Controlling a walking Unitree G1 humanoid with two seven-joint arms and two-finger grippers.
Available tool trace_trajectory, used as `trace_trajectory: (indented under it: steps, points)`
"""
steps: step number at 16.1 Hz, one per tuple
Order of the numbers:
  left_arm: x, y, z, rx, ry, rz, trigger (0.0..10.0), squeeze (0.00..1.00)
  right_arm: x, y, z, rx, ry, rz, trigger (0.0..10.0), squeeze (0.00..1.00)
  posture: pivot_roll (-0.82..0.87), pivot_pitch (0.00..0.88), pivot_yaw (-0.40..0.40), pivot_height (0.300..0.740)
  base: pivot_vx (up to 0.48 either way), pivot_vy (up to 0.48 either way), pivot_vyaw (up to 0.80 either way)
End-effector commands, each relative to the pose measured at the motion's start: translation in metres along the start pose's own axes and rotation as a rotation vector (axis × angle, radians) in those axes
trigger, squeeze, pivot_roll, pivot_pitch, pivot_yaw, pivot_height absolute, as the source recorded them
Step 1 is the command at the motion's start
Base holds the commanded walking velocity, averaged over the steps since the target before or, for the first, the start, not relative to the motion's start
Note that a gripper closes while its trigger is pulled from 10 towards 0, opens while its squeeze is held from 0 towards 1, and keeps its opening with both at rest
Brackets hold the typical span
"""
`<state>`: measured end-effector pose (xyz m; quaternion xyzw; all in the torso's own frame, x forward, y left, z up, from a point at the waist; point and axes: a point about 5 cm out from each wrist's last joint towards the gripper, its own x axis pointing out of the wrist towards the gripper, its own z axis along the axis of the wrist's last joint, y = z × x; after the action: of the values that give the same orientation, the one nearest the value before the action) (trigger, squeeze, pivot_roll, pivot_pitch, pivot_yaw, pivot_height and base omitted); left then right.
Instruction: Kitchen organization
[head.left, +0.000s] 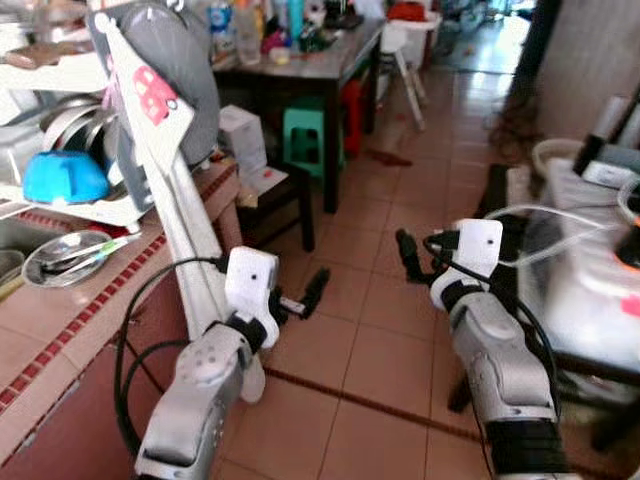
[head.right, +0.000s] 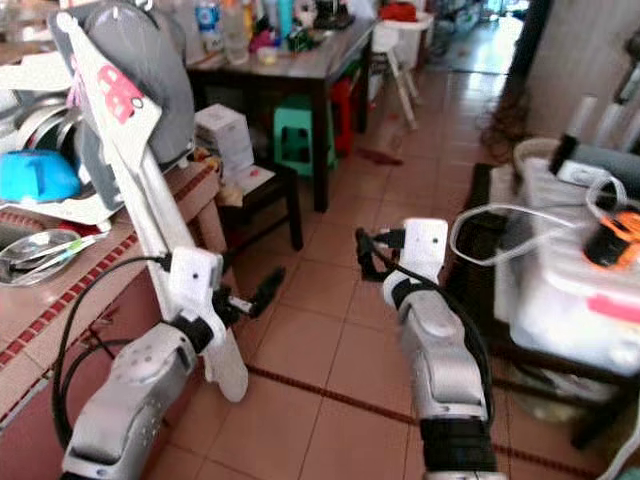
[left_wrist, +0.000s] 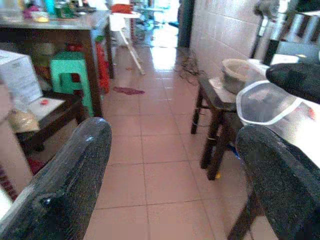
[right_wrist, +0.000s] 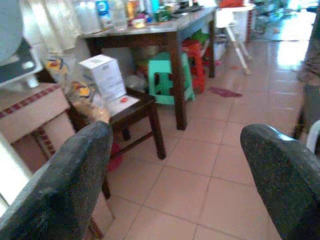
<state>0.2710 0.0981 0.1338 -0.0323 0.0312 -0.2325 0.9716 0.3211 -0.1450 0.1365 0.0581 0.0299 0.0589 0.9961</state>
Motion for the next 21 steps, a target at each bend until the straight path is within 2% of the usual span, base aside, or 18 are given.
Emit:
trace_trajectory:
  steps: [1,3,8,9,12,16,19,21]
  points:
    - [-0.003,0.010,0.000,0.015,0.006,0.037,10.0,0.00,0.002,0.012,0.001,0.002,-0.007,0.040,10.0,0.00,0.04,0.012,0.019,0.740,0.480,0.000,0.00]
    - [-0.004,0.014,-0.006,0.024,0.022,0.063,10.0,0.00,0.002,0.011,-0.004,-0.005,0.007,0.043,10.0,0.00,0.04,0.011,0.016,0.740,0.388,0.000,0.00]
    - [-0.017,0.057,-0.059,0.074,0.198,0.204,10.0,0.00,-0.003,-0.001,-0.042,-0.069,0.111,0.028,10.0,0.00,0.03,0.007,0.014,0.740,0.000,0.000,0.00]
    - [-0.022,0.070,-0.077,0.102,0.278,0.261,10.0,0.00,-0.006,-0.006,-0.055,-0.081,0.151,0.014,10.0,0.00,0.03,0.006,0.015,0.740,0.000,0.000,0.00]
    - [-0.032,0.084,-0.106,0.124,0.387,0.303,10.0,0.00,-0.012,-0.016,-0.081,-0.142,0.233,-0.002,10.0,0.00,0.03,0.000,0.017,0.740,0.000,0.000,0.00]
    - [-0.054,0.092,-0.146,0.132,0.555,0.328,10.0,0.00,-0.024,-0.036,-0.119,-0.163,0.374,-0.067,10.0,0.00,0.03,0.000,0.027,0.740,0.000,0.000,0.00]
    - [-0.062,0.094,-0.159,0.130,0.614,0.328,10.0,0.00,-0.037,-0.043,-0.141,-0.201,0.464,-0.087,10.0,0.00,0.03,0.000,0.036,0.740,0.000,0.000,0.00]
    - [-0.062,0.095,-0.161,0.139,0.620,0.316,10.0,0.00,-0.047,-0.049,-0.153,-0.197,0.520,-0.116,10.0,0.00,0.03,0.000,0.045,0.740,0.000,0.000,0.00]
